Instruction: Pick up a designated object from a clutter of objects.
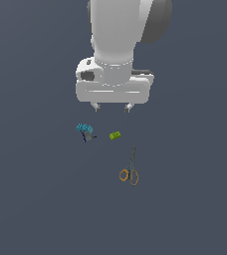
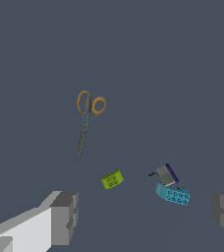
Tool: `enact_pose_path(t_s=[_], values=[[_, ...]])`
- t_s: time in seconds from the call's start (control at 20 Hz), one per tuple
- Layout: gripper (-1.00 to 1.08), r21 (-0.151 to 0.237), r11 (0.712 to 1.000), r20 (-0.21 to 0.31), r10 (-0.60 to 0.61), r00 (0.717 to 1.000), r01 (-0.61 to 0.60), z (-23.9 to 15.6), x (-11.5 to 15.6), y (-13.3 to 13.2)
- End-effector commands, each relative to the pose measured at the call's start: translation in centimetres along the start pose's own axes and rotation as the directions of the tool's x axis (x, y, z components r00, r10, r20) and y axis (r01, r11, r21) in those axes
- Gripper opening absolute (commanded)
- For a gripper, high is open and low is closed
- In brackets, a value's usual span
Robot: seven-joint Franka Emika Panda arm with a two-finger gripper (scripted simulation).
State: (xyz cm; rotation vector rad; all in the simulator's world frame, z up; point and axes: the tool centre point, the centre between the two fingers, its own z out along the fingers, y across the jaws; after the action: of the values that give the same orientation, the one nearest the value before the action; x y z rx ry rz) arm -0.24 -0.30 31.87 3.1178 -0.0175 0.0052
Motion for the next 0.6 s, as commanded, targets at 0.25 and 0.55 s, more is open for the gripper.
enact_pose_path(t_s=[0.25, 0.55], values=[[1.0, 0.003, 1.0, -0.003, -0.007, 1.0, 0.007, -0.7, 0.1, 0.3], [1.0, 0.004, 1.0, -0.006, -0.019, 1.0, 0.02, -1.5, 0.1, 0.7]])
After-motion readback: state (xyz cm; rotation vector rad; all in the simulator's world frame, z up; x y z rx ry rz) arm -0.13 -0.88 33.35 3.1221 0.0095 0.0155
